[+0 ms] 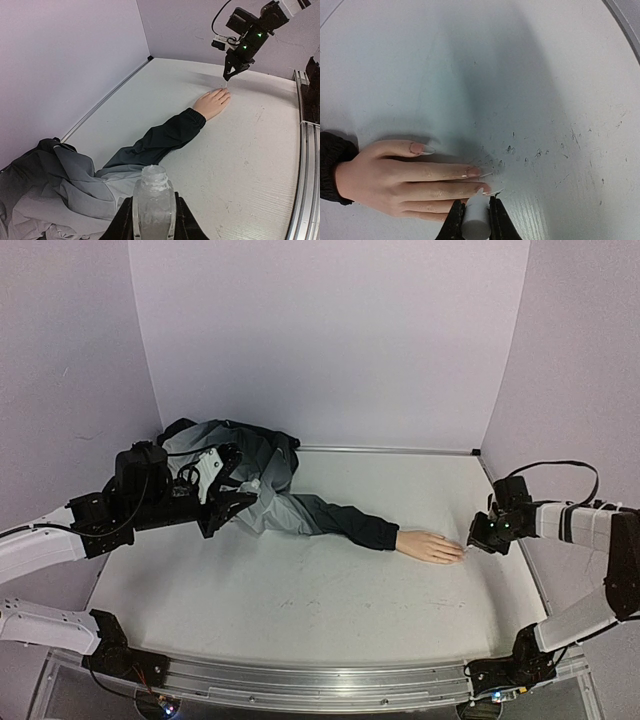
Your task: Paint the nails
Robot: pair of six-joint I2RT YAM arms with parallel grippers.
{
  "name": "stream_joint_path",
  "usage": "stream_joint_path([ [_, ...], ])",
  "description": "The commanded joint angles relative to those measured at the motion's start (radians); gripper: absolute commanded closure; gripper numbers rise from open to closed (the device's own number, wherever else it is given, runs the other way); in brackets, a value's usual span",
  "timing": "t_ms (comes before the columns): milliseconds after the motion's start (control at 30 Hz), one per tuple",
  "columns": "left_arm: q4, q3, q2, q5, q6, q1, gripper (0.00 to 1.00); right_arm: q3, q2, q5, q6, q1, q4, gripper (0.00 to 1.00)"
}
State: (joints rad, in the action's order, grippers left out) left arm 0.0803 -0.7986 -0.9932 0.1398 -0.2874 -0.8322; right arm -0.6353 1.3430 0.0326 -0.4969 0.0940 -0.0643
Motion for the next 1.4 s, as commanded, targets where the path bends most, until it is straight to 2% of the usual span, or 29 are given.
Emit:
stream_joint_path([
  [0, -0.005, -0.069, 0.010, 0.014, 0.010, 0.000, 1.00, -0.014, 0.029, 0.024, 0.008, -0.002, -0.005, 1.00],
  [433, -0.004, -0.067, 0.015, 0.010, 0.007, 0.000, 1.00, -0.024, 0.029, -0.112, -0.043, -0.002, 0.057, 1.00],
  [733, -0.004, -0.070, 0.007, 0.014, 0.009, 0.000, 1.00, -0.001, -0.033, 0.002, 0.005, 0.004, 0.032, 1.00],
  [967, -0.004, -0.070, 0.007, 0.015, 0.011, 0.000, 1.00, -0.013, 0.022, 0.013, 0.012, 0.009, 0.028, 1.00],
  [1233, -0.003, -0.071, 0.014, 0.014, 0.009, -0.001, 1.00, -0.017, 0.038, -0.021, -0.002, 0.010, 0.032, 1.00],
  [1367, -0.003, -0.071, 0.016, 0.014, 0.010, 0.000, 1.00, -0.019, 0.033, -0.086, -0.028, 0.010, 0.057, 1.00],
])
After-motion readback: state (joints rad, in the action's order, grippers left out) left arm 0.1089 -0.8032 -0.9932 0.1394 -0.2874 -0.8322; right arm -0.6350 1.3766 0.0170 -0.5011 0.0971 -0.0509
